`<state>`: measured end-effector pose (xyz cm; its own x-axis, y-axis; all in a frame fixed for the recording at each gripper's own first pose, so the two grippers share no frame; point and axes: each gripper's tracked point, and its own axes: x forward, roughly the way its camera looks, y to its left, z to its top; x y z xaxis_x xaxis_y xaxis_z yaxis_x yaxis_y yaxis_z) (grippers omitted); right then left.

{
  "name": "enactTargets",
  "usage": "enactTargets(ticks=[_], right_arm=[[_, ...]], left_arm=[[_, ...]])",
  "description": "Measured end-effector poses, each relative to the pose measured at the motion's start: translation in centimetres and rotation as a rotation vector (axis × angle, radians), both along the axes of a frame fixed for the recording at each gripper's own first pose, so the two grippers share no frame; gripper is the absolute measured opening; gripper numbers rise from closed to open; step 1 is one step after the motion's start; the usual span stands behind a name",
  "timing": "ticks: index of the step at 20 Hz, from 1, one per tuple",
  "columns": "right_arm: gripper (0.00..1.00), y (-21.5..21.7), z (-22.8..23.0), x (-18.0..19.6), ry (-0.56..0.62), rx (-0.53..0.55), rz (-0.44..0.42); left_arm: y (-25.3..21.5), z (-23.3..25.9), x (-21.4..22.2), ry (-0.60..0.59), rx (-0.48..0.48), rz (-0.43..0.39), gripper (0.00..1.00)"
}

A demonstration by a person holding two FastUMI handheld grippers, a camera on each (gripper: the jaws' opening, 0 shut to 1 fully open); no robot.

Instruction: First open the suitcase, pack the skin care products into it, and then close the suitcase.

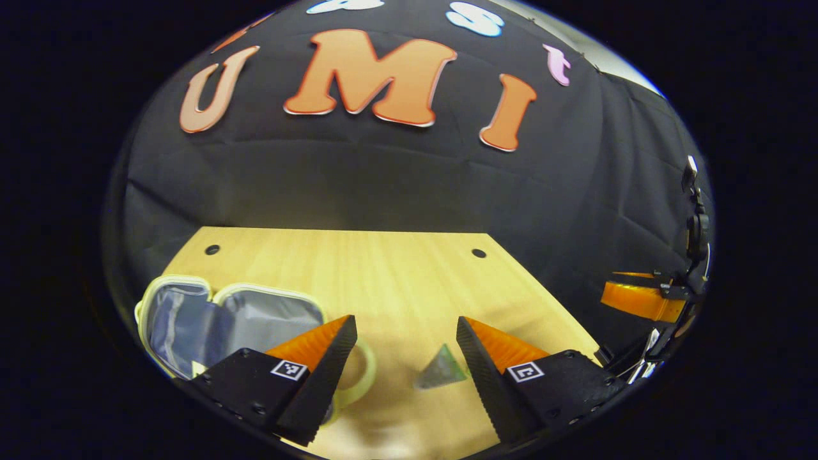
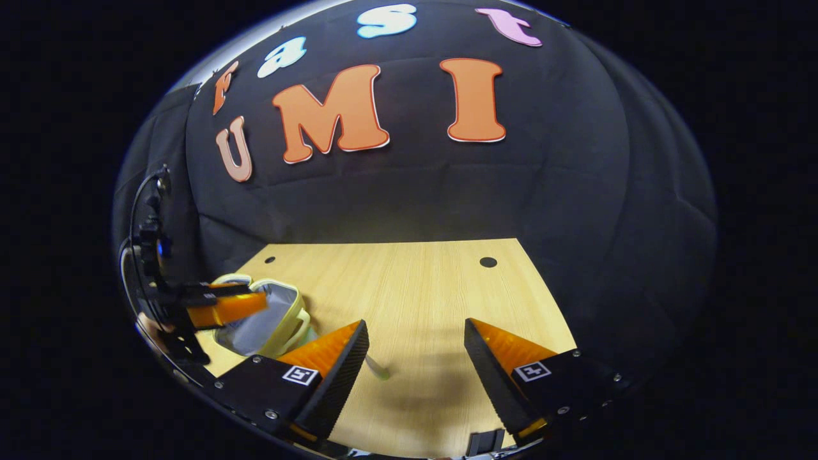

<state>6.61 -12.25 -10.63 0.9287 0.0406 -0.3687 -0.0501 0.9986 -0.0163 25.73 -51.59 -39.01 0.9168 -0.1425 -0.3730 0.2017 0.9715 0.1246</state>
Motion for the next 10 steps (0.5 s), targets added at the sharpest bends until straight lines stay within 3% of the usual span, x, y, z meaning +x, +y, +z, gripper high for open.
enactTargets(ticks=[6,10], right_arm=[[0.95,-4.0,-0.8,-1.6,0.031,-0.008,-0.063],[0.95,-5.9,-1.4,-2.4,0.048,-0.007,-0.11]], left_arm=[[-3.5,-8.5,2.3,0.124,0.064,-0.051,0.98],[-2.0,-15.4,3.8,0.221,0.072,0.012,0.98]])
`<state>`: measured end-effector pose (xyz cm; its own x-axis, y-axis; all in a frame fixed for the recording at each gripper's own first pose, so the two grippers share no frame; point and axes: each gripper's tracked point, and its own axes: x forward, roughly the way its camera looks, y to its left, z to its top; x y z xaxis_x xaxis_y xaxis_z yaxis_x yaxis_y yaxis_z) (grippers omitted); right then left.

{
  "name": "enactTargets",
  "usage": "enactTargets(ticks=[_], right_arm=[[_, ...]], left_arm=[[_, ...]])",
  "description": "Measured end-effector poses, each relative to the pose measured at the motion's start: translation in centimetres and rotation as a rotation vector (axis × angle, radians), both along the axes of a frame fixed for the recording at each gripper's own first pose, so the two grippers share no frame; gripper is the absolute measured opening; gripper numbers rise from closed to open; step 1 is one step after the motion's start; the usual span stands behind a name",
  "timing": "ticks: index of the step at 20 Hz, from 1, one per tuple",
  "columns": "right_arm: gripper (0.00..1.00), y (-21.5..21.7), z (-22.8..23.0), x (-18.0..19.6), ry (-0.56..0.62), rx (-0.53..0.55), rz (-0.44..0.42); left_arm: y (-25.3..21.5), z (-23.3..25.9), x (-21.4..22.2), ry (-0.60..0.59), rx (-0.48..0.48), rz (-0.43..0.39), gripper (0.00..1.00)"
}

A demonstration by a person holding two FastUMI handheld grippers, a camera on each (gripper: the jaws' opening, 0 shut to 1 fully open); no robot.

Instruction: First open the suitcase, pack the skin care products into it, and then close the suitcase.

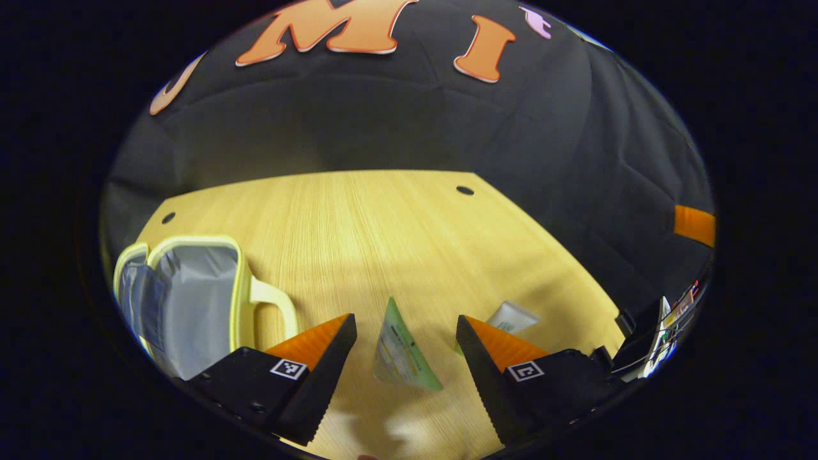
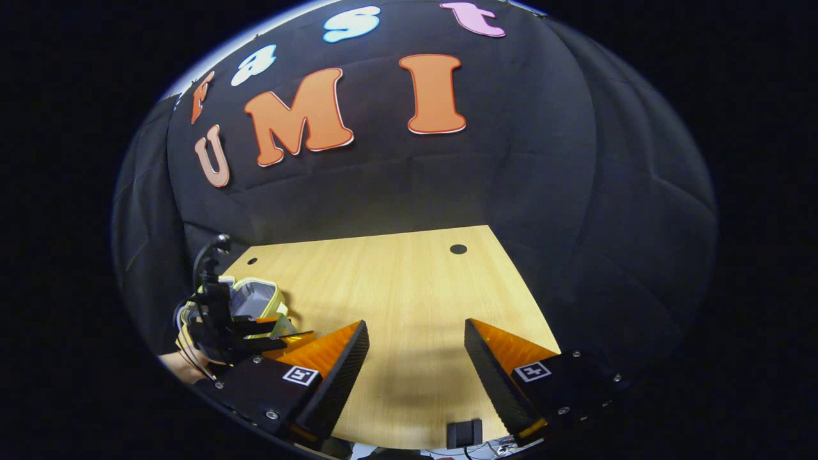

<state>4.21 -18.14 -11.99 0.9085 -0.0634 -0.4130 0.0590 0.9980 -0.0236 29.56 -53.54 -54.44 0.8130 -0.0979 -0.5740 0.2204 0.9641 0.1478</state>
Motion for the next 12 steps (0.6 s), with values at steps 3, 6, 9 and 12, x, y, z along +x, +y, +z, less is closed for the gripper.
enactTargets(ticks=[3,6,9,12], right_arm=[[0.95,-0.8,-0.5,-0.4,0.014,-0.014,-0.02],[0.95,-1.0,-0.9,-0.6,0.028,-0.023,-0.028],[0.96,-0.5,-1.3,-0.4,0.032,-0.032,-0.017],[0.96,0.9,-1.5,0.2,0.029,-0.031,0.018]], left_arm=[[1.4,-2.8,0.9,0.027,0.027,0.03,0.98],[1.8,-3.5,1.2,0.018,0.043,0.057,0.76],[1.7,-3.5,0.9,0.034,0.045,0.06,0.39],[1.0,-1.7,-0.6,0.035,0.024,0.035,0.35]])
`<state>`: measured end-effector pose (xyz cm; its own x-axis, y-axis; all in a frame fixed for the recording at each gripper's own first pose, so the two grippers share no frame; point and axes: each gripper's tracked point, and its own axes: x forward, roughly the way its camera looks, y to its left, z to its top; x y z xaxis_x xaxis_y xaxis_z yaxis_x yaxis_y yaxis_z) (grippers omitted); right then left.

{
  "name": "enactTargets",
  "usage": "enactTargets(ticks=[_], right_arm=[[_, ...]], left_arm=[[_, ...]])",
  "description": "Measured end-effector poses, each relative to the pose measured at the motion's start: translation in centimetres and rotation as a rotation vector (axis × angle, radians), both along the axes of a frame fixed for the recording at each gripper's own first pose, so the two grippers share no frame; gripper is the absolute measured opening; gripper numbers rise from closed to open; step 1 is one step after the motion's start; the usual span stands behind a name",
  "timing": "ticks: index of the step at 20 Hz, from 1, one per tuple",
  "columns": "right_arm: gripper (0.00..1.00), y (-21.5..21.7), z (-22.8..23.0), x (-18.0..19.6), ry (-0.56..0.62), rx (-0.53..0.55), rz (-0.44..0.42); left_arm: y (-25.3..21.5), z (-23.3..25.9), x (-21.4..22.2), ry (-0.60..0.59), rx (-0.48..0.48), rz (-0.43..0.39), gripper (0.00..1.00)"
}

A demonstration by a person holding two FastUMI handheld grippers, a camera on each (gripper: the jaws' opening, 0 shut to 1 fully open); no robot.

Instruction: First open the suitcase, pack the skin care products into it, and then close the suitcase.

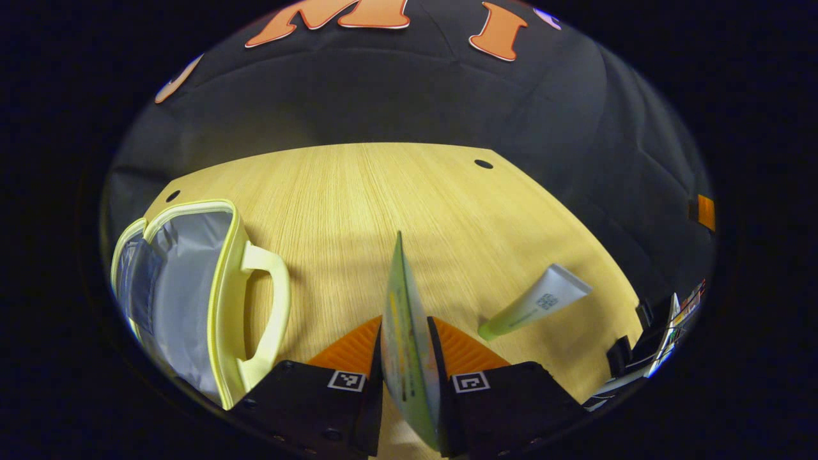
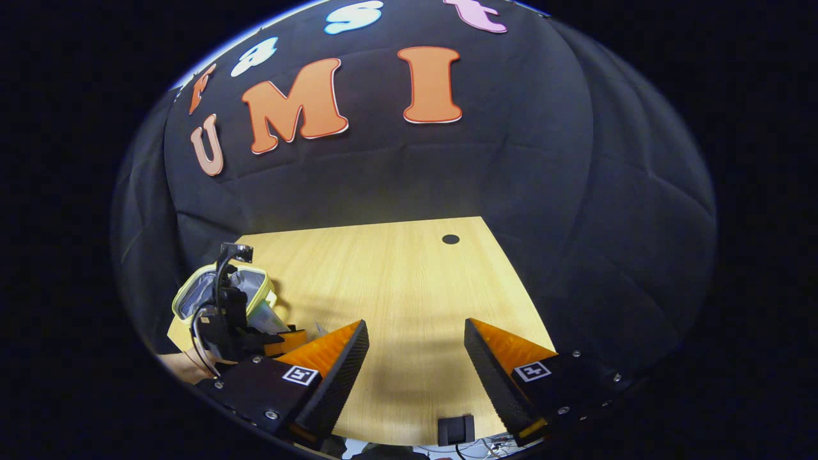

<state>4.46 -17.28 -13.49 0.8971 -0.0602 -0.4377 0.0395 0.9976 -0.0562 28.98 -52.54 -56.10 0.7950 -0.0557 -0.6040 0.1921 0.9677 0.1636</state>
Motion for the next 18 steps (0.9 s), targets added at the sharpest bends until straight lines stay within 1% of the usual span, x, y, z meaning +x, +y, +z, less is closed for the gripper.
enactTargets(ticks=[2,5,8,12,14,16,18], right_arm=[[0.96,1.7,-0.1,0.8,-0.009,0.014,0.042],[0.95,5.3,-0.7,2.6,-0.016,0.021,0.143],[0.96,8.4,-3.2,4.4,0.016,-0.006,0.245],[0.96,11.2,-7.7,6.5,0.106,-0.031,0.351],[0.96,12.2,-10.5,7.3,0.164,-0.043,0.395],[0.96,12.7,-13.9,7.0,0.246,-0.047,0.423],[0.94,13.4,-16.4,7.0,0.307,-0.033,0.444]], left_arm=[[-0.7,2.3,-1.5,-0.002,-0.025,-0.021,0.35],[-0.7,5.8,-3.6,-0.011,-0.062,-0.022,0.35],[1.1,9.5,-5.5,-0.05,-0.037,0.008,0.35],[4.3,12.7,-7.9,-0.092,0.008,0.079,0.34],[6.1,13.6,-9.1,-0.108,0.022,0.129,0.34],[7.9,13.7,-9.9,-0.116,0.011,0.176,0.34],[9.3,13.5,-10.6,-0.12,-0.008,0.219,0.34]])
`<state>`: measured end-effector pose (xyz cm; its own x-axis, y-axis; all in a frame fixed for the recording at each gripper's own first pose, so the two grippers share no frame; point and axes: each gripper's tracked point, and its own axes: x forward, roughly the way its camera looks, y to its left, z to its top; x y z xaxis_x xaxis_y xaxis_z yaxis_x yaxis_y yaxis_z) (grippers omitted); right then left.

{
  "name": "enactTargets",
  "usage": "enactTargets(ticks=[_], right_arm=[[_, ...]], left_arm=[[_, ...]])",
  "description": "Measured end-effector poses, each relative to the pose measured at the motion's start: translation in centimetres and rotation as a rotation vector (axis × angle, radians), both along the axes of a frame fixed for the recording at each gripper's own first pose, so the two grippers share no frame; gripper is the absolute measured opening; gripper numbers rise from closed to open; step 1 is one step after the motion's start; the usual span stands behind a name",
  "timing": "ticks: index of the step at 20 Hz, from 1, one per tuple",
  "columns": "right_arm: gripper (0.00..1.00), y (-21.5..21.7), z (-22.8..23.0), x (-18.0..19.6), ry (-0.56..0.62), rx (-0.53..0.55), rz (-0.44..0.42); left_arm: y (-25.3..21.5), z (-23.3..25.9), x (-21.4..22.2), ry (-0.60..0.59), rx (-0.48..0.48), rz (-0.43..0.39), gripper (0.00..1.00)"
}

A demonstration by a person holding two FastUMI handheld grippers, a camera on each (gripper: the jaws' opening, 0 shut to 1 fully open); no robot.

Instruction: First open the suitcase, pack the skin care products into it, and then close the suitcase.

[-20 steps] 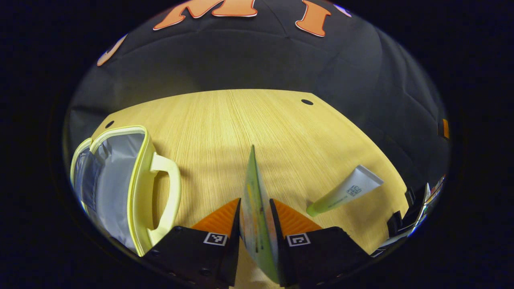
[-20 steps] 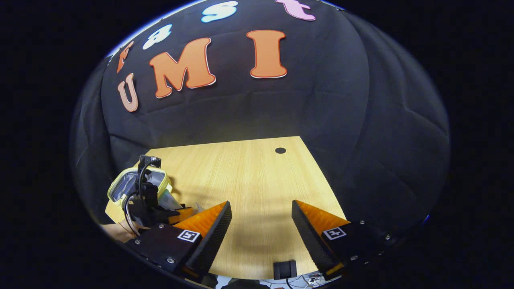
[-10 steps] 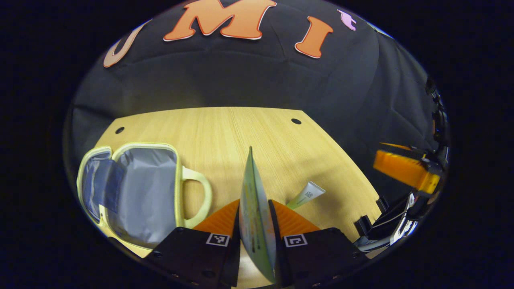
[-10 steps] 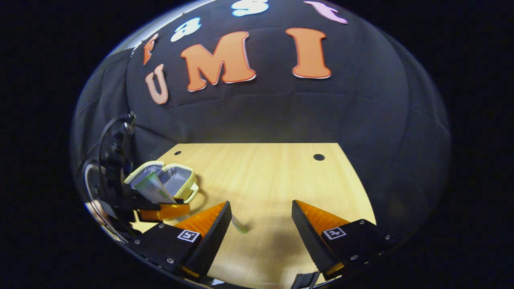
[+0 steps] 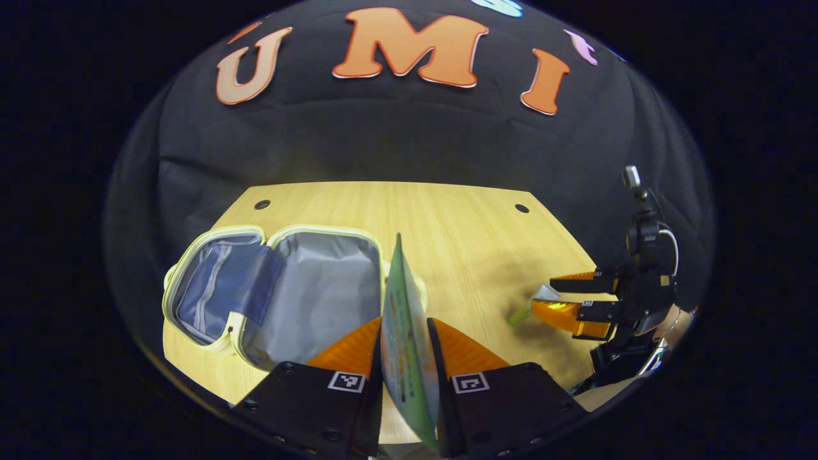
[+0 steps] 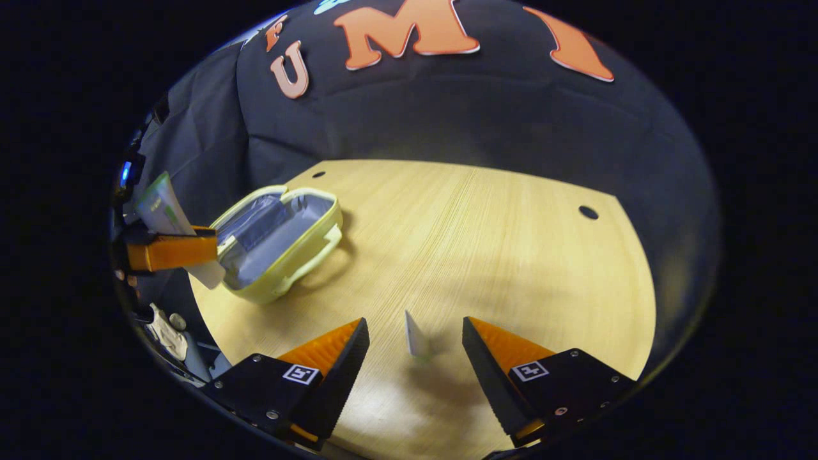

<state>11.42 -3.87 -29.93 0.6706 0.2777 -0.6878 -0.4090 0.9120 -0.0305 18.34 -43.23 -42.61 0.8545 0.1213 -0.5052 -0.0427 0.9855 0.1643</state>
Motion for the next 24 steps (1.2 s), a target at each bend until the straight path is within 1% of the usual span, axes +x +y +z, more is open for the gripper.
enactTargets(ticks=[2,4,5,6,7,8,9,11,12,14,17,19,22,24], right_arm=[[0.93,-0.1,-2.0,-0.1,0.033,-0.015,0.007],[0.88,-0.4,-3.4,-0.2,0.062,-0.033,0.012],[0.81,-0.6,-3.9,-0.2,0.077,-0.042,0.013],[0.7,-0.9,-4.3,-0.1,0.085,-0.053,0.007],[0.61,-1.0,-4.6,0.1,0.09,-0.059,0.005],[0.58,-1.0,-4.8,0.3,0.084,-0.066,0.006],[0.47,-1.3,-4.8,0.7,0.069,-0.083,0.0],[0.33,-1.5,-4.7,0.4,0.075,-0.1,-0.002],[0.32,-1.8,-4.4,0.1,0.077,-0.109,-0.014],[0.31,-1.2,-2.9,-0.8,0.086,-0.087,-0.021],[0.31,0.0,0.6,-1.7,0.055,-0.046,-0.046],[0.31,1.7,2.9,-2.5,0.036,0.006,-0.077],[0.31,4.9,5.6,-3.6,0.012,0.065,-0.133],[0.31,7.9,6.7,-4.1,-0.003,0.094,-0.156]], left_arm=[[1.1,-0.2,-0.6,-0.004,-0.007,0.024,0.34],[2.0,-0.6,-1.2,0.0,-0.01,0.046,0.34],[2.2,-0.8,-1.4,0.003,-0.02,0.054,0.34],[2.4,-0.9,-1.5,-0.002,-0.032,0.059,0.35],[2.4,-1.0,-1.5,-0.005,-0.041,0.058,0.34],[2.6,-1.0,-1.5,-0.006,-0.041,0.057,0.34],[2.9,-1.2,-1.5,-0.006,-0.035,0.059,0.35],[3.3,-1.1,-1.5,-0.006,-0.03,0.07,0.35],[3.2,-0.9,-1.5,-0.006,-0.035,0.068,0.34],[3.1,0.1,-1.4,-0.006,-0.063,0.055,0.35],[4.3,1.5,-1.7,0.032,-0.099,0.05,0.35],[6.1,2.5,-1.2,0.049,-0.096,0.05,0.34],[8.9,4.0,-0.4,0.079,-0.076,0.012,0.35],[11.3,4.3,0.0,0.121,-0.067,-0.009,0.35]])
